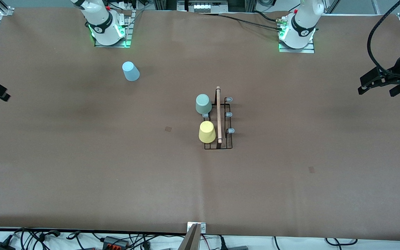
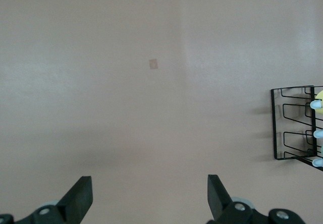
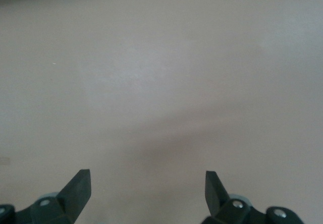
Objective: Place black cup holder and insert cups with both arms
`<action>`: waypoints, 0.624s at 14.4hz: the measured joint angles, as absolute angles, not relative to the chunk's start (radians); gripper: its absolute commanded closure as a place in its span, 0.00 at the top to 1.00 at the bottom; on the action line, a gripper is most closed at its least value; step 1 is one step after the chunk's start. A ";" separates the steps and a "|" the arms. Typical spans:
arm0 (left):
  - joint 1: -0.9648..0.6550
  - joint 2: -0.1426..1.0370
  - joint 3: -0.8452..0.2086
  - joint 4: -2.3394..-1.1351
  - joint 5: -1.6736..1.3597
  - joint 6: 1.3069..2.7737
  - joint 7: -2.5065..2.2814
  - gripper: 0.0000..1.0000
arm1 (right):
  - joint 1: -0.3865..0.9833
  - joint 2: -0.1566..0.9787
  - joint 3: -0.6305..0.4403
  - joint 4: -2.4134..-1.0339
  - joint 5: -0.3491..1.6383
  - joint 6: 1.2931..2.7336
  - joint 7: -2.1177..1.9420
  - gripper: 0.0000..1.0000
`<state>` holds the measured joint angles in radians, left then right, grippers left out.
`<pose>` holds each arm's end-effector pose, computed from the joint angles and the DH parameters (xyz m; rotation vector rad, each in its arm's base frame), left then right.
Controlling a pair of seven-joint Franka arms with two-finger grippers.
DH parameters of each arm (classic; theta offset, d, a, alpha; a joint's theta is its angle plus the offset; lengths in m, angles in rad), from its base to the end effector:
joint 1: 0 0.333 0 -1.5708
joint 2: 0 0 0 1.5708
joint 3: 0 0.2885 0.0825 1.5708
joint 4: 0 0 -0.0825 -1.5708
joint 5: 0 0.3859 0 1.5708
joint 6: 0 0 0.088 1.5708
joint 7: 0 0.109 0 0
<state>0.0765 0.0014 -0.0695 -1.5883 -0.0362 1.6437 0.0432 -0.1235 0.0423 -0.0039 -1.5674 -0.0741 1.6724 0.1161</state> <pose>0.5641 0.0003 0.5926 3.1051 -0.0536 0.0853 0.5725 -0.0807 0.5822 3.0439 -0.3644 0.0955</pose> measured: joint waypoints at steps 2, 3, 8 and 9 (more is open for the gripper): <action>0.076 0.001 -0.070 -1.588 -0.036 1.644 0.043 1.00 | -0.063 0.046 -0.081 -1.564 -0.074 1.649 0.077 1.00; 0.076 0.001 -0.070 -1.588 -0.036 1.644 0.043 1.00 | -0.051 0.049 -0.087 -1.564 -0.074 1.635 0.064 1.00; 0.076 0.001 -0.070 -1.588 -0.036 1.644 0.044 1.00 | -0.021 0.057 -0.075 -1.563 -0.069 1.585 0.038 1.00; 0.076 0.001 -0.070 -1.588 -0.036 1.644 0.044 1.00 | -0.021 0.057 -0.075 -1.563 -0.059 1.584 0.019 1.00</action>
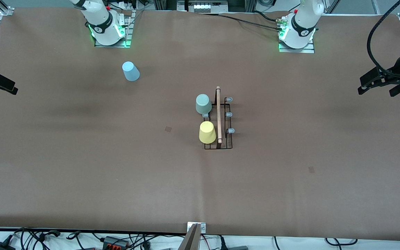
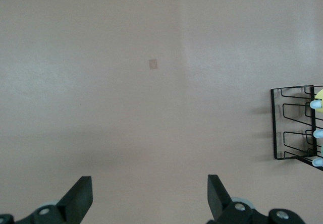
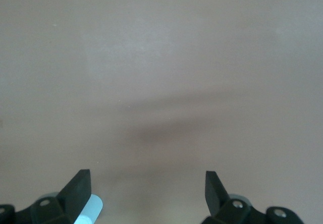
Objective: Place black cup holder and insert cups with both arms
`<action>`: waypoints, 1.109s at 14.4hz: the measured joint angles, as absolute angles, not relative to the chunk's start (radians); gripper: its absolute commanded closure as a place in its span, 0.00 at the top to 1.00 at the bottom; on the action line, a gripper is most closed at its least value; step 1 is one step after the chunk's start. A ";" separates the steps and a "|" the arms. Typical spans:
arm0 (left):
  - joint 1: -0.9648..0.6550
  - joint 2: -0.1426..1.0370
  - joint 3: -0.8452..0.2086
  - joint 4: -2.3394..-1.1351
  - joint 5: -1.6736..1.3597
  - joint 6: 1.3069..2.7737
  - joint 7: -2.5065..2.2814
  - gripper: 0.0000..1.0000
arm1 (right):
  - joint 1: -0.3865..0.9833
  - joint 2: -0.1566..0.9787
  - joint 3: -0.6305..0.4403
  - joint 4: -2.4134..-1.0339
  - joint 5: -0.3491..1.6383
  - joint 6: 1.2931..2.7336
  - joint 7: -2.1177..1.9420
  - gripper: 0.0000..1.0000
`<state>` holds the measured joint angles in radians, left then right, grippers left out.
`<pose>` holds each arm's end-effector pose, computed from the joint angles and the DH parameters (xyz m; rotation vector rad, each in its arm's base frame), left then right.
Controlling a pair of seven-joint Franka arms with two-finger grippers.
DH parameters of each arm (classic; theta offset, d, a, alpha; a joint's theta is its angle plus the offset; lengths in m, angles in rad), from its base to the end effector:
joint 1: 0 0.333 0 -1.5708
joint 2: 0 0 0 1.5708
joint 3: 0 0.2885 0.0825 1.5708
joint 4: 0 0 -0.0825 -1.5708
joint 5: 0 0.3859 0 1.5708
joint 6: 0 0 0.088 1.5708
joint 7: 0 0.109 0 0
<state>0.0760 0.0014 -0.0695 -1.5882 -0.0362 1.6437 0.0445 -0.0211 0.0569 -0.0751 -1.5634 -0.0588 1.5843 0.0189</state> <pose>0.5641 0.0000 0.5926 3.1050 -0.0564 0.0854 0.5691 -0.0602 0.5679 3.0745 -0.1742 -0.0589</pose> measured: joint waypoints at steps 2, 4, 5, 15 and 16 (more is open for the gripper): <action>0.077 0.001 -0.070 -1.588 -0.036 1.644 0.045 1.00 | -0.021 0.057 -0.075 -1.563 -0.051 1.584 -0.013 1.00; 0.077 0.001 -0.070 -1.588 -0.036 1.644 0.045 1.00 | -0.021 0.057 -0.075 -1.563 -0.051 1.582 -0.038 1.00; 0.077 0.001 -0.070 -1.588 -0.036 1.644 0.046 1.00 | -0.021 0.057 -0.075 -1.563 -0.051 1.578 -0.044 1.00; 0.077 0.001 -0.070 -1.588 -0.036 1.644 0.047 1.00 | -0.020 0.057 -0.074 -1.557 -0.047 1.576 -0.054 1.00; 0.077 0.001 -0.070 -1.588 -0.036 1.644 0.047 1.00 | -0.020 0.057 -0.074 -1.557 -0.034 1.576 -0.054 1.00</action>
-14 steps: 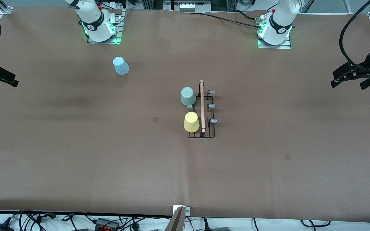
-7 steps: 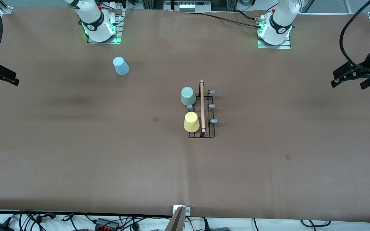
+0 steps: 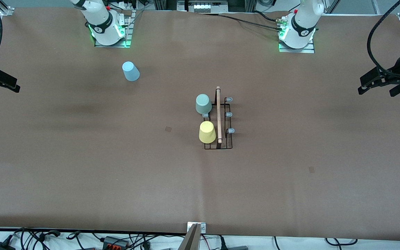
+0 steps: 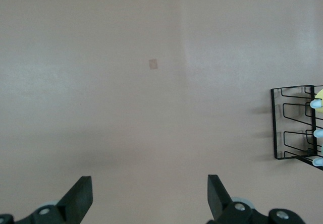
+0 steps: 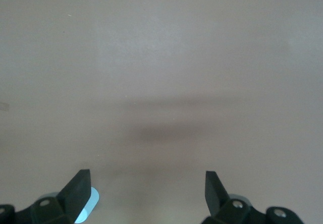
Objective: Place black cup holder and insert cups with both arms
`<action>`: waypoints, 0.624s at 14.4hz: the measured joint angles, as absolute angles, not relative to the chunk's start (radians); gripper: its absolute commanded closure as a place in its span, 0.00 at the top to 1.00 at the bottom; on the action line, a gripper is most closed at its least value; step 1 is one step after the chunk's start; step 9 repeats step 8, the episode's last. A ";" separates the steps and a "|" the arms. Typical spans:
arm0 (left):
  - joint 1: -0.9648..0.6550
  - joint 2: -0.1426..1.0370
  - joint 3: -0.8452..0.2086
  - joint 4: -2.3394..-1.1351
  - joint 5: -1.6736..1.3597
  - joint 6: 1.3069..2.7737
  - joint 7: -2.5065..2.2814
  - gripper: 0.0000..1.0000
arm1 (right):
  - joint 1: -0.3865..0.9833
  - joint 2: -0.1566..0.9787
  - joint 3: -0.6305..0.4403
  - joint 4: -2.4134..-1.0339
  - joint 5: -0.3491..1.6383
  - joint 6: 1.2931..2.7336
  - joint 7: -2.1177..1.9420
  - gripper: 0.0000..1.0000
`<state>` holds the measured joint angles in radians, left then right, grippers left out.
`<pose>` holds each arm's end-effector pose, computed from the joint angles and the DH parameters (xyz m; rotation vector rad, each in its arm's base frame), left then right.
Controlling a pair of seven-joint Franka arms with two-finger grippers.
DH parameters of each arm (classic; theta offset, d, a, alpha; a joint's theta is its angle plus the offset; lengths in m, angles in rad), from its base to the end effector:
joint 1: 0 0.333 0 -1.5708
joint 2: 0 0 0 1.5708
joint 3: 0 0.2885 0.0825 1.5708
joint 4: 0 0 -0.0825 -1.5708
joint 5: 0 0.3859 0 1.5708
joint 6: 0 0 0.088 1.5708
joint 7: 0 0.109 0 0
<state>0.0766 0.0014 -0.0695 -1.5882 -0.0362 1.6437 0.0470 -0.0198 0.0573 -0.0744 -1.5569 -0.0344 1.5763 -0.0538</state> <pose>0.5641 0.0003 0.5926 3.1051 -0.0594 0.0855 0.5690 -0.0564 0.5699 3.1046 -0.0614 -0.0629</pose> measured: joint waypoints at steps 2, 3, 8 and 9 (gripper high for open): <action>0.077 0.001 -0.069 -1.588 -0.036 1.644 0.047 1.00 | -0.020 0.060 -0.075 -1.557 -0.004 1.576 -0.053 1.00; 0.078 0.001 -0.069 -1.588 -0.036 1.644 0.047 1.00 | -0.020 0.061 -0.076 -1.557 0.001 1.576 -0.053 1.00; 0.081 0.001 -0.066 -1.588 -0.036 1.636 0.047 1.00 | -0.021 0.070 -0.079 -1.555 0.003 1.575 -0.053 1.00; 0.081 0.001 -0.066 -1.588 -0.036 1.636 0.047 1.00 | -0.021 0.070 -0.079 -1.555 0.003 1.575 -0.053 1.00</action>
